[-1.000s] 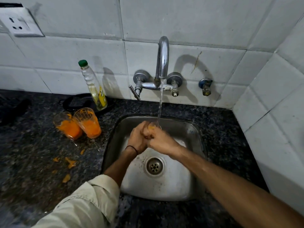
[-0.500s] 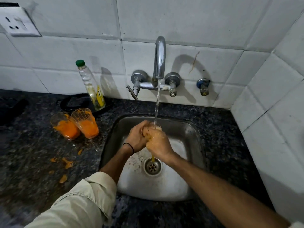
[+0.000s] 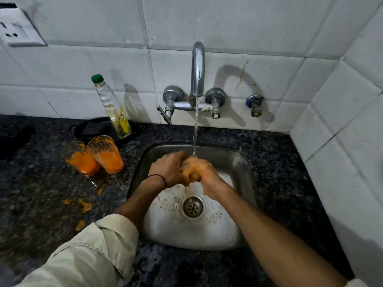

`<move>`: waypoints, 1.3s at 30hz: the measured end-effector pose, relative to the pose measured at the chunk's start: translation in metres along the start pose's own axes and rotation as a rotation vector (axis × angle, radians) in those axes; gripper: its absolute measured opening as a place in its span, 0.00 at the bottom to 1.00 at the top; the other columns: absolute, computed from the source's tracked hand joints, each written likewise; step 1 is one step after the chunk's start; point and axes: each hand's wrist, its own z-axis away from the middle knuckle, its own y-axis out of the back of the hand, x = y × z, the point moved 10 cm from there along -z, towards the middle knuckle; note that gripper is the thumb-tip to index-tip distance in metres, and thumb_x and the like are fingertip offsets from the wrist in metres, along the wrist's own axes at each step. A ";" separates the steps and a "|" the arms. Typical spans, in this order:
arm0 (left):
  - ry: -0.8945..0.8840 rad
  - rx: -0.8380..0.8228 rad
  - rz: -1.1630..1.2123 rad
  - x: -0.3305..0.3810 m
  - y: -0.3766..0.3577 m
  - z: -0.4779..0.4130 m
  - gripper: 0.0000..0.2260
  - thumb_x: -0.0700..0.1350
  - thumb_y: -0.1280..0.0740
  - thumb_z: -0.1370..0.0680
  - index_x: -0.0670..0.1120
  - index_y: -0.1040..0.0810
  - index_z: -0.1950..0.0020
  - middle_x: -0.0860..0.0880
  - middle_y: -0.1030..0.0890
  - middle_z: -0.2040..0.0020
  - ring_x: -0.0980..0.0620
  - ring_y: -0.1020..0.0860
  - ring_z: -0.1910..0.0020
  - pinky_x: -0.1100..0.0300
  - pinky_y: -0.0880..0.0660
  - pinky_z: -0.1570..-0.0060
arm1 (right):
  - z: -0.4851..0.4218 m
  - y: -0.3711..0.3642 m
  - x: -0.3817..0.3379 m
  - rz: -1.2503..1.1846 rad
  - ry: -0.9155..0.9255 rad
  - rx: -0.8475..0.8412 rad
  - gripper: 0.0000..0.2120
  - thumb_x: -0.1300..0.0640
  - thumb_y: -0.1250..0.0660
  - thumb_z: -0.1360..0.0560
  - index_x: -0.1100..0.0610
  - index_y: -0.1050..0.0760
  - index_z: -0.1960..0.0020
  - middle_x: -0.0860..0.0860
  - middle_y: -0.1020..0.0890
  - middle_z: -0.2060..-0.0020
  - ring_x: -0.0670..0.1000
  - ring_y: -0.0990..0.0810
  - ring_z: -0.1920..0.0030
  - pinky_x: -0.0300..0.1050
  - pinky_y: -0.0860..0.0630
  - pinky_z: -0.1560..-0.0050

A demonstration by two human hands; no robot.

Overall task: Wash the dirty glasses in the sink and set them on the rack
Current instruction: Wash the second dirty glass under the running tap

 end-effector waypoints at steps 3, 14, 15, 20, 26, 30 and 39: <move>0.016 -0.053 -0.374 0.012 0.009 -0.002 0.28 0.60 0.22 0.37 0.54 0.23 0.41 0.50 0.18 0.45 0.47 0.19 0.46 0.51 0.24 0.49 | 0.008 0.003 0.050 -0.617 -0.117 0.273 0.16 0.54 0.35 0.26 0.62 0.19 0.45 0.60 0.17 0.55 0.55 0.19 0.59 0.46 0.22 0.62; 0.067 -0.419 0.105 -0.007 -0.051 0.019 0.29 0.58 0.22 0.36 0.54 0.26 0.37 0.51 0.19 0.44 0.51 0.19 0.50 0.56 0.21 0.54 | 0.001 0.011 0.038 -0.042 -0.237 0.234 0.14 0.53 0.33 0.21 0.62 0.17 0.59 0.57 0.16 0.67 0.52 0.19 0.69 0.45 0.22 0.63; 0.067 -0.487 0.283 -0.012 -0.062 0.024 0.30 0.60 0.23 0.37 0.56 0.26 0.37 0.52 0.20 0.42 0.50 0.19 0.48 0.57 0.21 0.53 | 0.001 0.011 0.022 0.158 -0.138 0.186 0.16 0.54 0.35 0.21 0.63 0.18 0.62 0.56 0.17 0.69 0.50 0.20 0.70 0.44 0.23 0.62; 0.040 -0.621 1.053 -0.005 -0.083 0.047 0.17 0.38 0.25 0.32 0.47 0.20 0.44 0.45 0.17 0.48 0.49 0.19 0.47 0.58 0.24 0.48 | 0.017 -0.033 -0.040 0.973 0.273 -0.148 0.18 0.49 0.36 0.22 0.58 0.18 0.64 0.53 0.16 0.67 0.51 0.18 0.63 0.49 0.28 0.47; 0.170 0.207 0.689 0.002 -0.030 0.027 0.05 0.41 0.29 0.24 0.47 0.24 0.51 0.52 0.20 0.62 0.56 0.20 0.62 0.64 0.28 0.68 | 0.021 -0.006 -0.069 0.989 0.290 0.349 0.22 0.43 0.42 0.19 0.57 0.18 0.59 0.55 0.16 0.61 0.58 0.19 0.56 0.50 0.26 0.49; 0.210 0.159 0.799 0.002 -0.035 0.022 0.13 0.43 0.26 0.27 0.44 0.23 0.44 0.50 0.18 0.57 0.53 0.19 0.58 0.62 0.24 0.64 | 0.013 -0.002 -0.079 0.997 0.279 0.295 0.20 0.45 0.39 0.20 0.56 0.21 0.64 0.53 0.19 0.66 0.55 0.19 0.62 0.46 0.26 0.60; 0.116 0.125 0.679 0.019 0.008 0.008 0.10 0.40 0.28 0.26 0.44 0.22 0.45 0.45 0.17 0.53 0.44 0.18 0.49 0.57 0.22 0.55 | 0.022 0.006 -0.110 0.891 0.311 0.367 0.22 0.44 0.42 0.18 0.55 0.22 0.64 0.50 0.24 0.70 0.52 0.24 0.67 0.44 0.32 0.62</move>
